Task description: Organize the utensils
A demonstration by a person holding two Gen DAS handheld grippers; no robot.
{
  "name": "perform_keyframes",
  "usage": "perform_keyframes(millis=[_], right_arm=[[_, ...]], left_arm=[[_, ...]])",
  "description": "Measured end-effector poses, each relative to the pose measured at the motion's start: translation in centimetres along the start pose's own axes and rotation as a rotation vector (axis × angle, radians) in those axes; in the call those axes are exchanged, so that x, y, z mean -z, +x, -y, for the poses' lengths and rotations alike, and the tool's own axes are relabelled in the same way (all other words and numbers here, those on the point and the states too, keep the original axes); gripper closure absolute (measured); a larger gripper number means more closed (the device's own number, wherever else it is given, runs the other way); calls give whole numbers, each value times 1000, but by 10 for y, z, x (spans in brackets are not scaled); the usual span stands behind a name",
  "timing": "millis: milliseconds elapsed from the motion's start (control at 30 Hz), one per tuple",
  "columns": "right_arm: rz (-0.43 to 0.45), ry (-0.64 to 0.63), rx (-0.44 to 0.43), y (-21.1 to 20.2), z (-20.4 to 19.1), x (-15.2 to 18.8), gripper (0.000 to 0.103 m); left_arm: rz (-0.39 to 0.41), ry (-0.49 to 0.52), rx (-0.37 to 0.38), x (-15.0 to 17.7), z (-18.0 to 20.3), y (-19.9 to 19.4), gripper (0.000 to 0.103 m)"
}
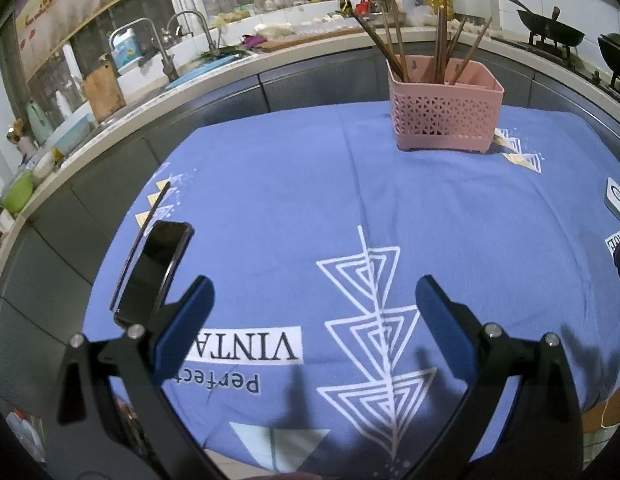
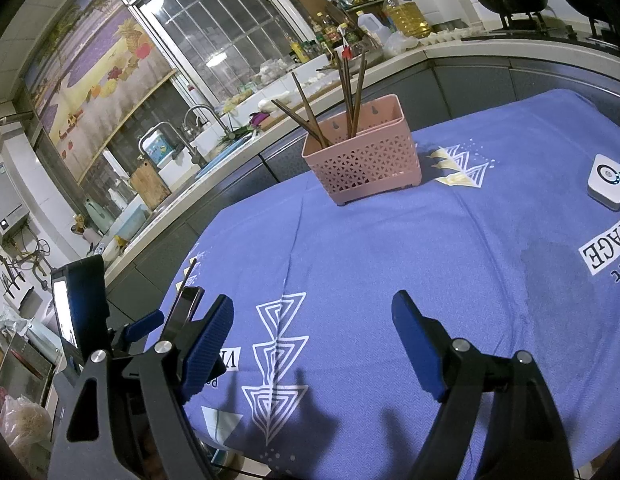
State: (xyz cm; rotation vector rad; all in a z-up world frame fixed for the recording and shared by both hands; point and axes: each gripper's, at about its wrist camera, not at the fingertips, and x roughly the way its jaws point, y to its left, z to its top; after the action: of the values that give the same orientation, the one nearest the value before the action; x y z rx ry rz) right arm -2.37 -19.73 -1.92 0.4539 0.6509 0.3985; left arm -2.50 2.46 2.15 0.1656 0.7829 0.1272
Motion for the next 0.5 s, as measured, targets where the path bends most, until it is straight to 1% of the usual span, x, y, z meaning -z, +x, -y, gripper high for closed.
perform_keyframes(millis=[200, 333, 500], right_arm=[[-2, 0, 0, 1, 1, 1, 22], [-1, 0, 1, 1, 0, 3, 22], [0, -1, 1, 0, 2, 3, 22]], left_arm=[[0, 1, 4, 0, 0, 1, 6], [18, 14, -2, 2, 2, -1, 6], [9, 19, 7, 2, 3, 0, 6]])
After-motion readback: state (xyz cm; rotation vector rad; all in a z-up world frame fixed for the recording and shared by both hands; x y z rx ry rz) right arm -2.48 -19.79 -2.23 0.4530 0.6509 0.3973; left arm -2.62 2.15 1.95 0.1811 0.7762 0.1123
